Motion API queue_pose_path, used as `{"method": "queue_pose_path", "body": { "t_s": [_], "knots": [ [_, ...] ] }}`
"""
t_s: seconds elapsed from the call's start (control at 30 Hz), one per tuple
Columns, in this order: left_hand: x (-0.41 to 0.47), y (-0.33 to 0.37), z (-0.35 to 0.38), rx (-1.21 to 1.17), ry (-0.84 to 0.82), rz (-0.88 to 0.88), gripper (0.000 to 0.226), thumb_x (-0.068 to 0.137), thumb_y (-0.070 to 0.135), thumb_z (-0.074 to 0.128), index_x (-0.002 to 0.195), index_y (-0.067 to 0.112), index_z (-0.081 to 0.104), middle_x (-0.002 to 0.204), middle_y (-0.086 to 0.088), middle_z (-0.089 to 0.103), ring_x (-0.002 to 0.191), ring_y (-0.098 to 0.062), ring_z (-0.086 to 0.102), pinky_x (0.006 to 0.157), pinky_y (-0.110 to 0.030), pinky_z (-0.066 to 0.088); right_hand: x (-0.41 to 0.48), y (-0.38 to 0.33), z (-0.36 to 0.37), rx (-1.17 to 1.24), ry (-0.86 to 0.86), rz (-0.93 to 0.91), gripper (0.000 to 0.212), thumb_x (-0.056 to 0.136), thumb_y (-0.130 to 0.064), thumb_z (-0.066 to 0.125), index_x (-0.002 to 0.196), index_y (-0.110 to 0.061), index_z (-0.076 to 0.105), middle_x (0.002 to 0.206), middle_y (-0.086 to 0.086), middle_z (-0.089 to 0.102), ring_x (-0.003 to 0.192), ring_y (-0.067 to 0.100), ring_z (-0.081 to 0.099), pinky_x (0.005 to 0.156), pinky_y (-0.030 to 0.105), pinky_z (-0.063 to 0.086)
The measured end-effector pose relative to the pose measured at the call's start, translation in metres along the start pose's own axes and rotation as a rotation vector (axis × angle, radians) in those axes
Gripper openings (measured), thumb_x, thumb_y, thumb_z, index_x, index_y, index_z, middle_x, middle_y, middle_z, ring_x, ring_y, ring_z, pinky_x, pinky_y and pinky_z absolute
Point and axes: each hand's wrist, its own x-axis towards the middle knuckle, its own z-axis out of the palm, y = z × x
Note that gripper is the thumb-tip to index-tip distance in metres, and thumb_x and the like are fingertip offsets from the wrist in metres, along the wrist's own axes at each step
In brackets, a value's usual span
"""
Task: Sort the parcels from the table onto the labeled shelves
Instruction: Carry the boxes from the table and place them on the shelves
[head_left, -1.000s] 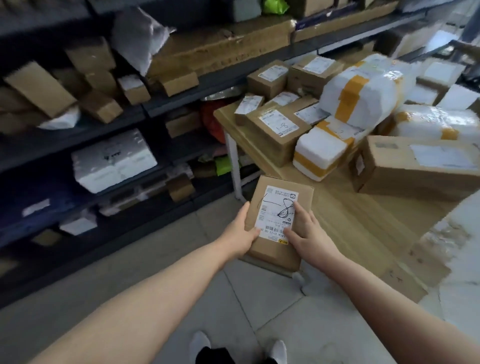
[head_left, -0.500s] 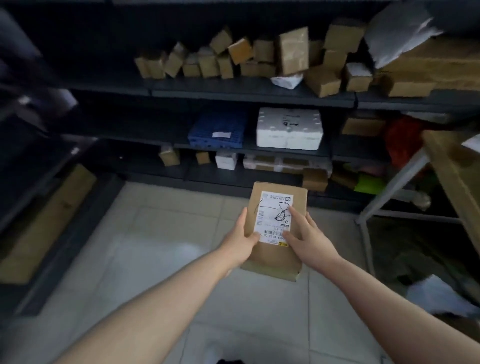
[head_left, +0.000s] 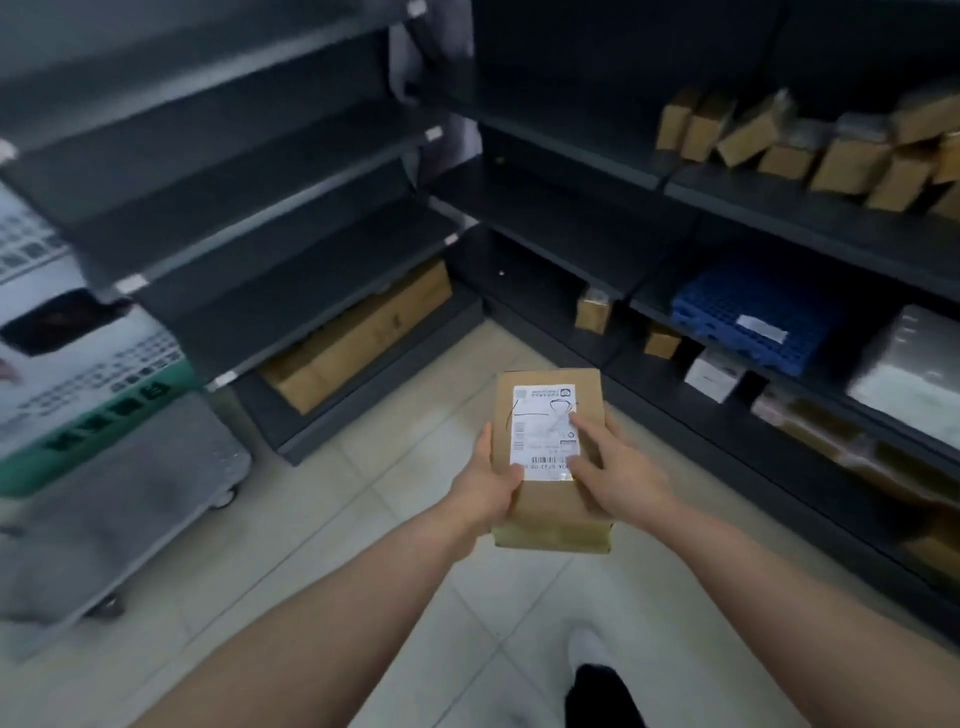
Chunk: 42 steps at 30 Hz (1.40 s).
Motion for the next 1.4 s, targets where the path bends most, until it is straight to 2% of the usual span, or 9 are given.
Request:
{"method": "queue_pose_path", "body": {
  "t_s": [0.13,0.23,0.3,0.43,0.6,0.73,0.93,1.07,1.4],
  "knots": [
    [0.017,0.003,-0.046,-0.126,0.142,-0.049,0.050,0.101,0.029,0.043,0.133,0.060,0.020,0.111,0.023,0.051,0.092,-0.005,0.054,0.058,-0.029,0.044,0.058,-0.050,0.014,0.043,-0.127,-0.155,0.057,0.095,-0.031,0.051,0.147,-0.038,0.027,0.157,-0.008,0.019,0.132,0.021,0.038,0.101,0.033,0.036],
    [0.026,0.008,-0.077,-0.206,0.230,-0.105,0.059,0.101,0.030,0.045,0.146,0.051,0.012,0.126,0.017,0.051,0.105,-0.016,0.056,0.070,-0.036,0.052,0.092,-0.087,0.018,-0.014,-0.219,-0.243,0.057,0.095,-0.033,0.050,0.147,-0.040,0.026,0.157,-0.012,0.018,0.131,0.022,0.040,0.100,0.034,0.038],
    [0.033,0.009,-0.094,-0.264,0.292,-0.111,0.062,0.101,0.030,0.046,0.148,0.048,0.011,0.135,0.011,0.050,0.108,-0.019,0.057,0.066,-0.033,0.051,0.114,-0.108,0.020,-0.057,-0.264,-0.330,0.057,0.095,-0.035,0.051,0.146,-0.042,0.027,0.158,-0.011,0.017,0.133,0.021,0.038,0.100,0.035,0.038],
    [0.039,0.000,-0.122,-0.394,0.430,-0.167,0.056,0.100,0.026,0.048,0.144,0.049,0.022,0.134,0.010,0.053,0.110,-0.021,0.057,0.063,-0.030,0.049,0.143,-0.151,0.035,-0.079,-0.353,-0.426,0.057,0.094,-0.035,0.053,0.145,-0.043,0.029,0.156,-0.015,0.019,0.129,0.018,0.042,0.092,0.031,0.041],
    [0.048,-0.020,-0.163,-0.492,0.540,-0.224,0.065,0.100,0.026,0.050,0.150,0.044,0.013,0.127,0.011,0.051,0.102,-0.016,0.058,0.056,-0.023,0.047,0.165,-0.196,0.074,-0.099,-0.456,-0.496,0.055,0.096,-0.036,0.051,0.146,-0.042,0.028,0.156,-0.015,0.020,0.127,0.018,0.044,0.093,0.037,0.047],
    [0.061,-0.036,-0.206,-0.521,0.582,-0.248,0.062,0.099,0.027,0.049,0.149,0.045,0.015,0.126,0.010,0.053,0.098,-0.015,0.059,0.052,-0.022,0.047,0.190,-0.239,0.106,-0.096,-0.523,-0.530,0.055,0.096,-0.034,0.051,0.146,-0.040,0.028,0.155,-0.012,0.022,0.126,0.019,0.045,0.092,0.036,0.050],
    [0.101,-0.069,-0.289,-0.541,0.578,-0.244,0.064,0.101,0.027,0.047,0.150,0.045,0.010,0.138,0.006,0.049,0.117,-0.026,0.054,0.083,-0.040,0.053,0.236,-0.309,0.169,-0.130,-0.572,-0.511,0.055,0.095,-0.035,0.051,0.145,-0.042,0.028,0.155,-0.014,0.021,0.126,0.019,0.044,0.095,0.041,0.050],
    [0.132,-0.093,-0.344,-0.556,0.558,-0.258,0.063,0.101,0.027,0.046,0.151,0.043,0.009,0.141,0.005,0.046,0.121,-0.026,0.051,0.100,-0.049,0.046,0.262,-0.348,0.214,-0.105,-0.582,-0.464,0.054,0.096,-0.034,0.051,0.144,-0.044,0.030,0.154,-0.015,0.022,0.126,0.016,0.044,0.093,0.041,0.051],
    [0.218,-0.137,-0.434,-0.607,0.512,-0.375,0.065,0.101,0.033,0.044,0.151,0.047,0.004,0.145,0.004,0.042,0.114,-0.026,0.049,0.079,-0.041,0.046,0.338,-0.410,0.298,-0.147,-0.595,-0.393,0.048,0.097,-0.032,0.050,0.142,-0.043,0.036,0.159,-0.012,0.014,0.132,0.016,0.041,0.094,0.033,0.048]
  ]
}}
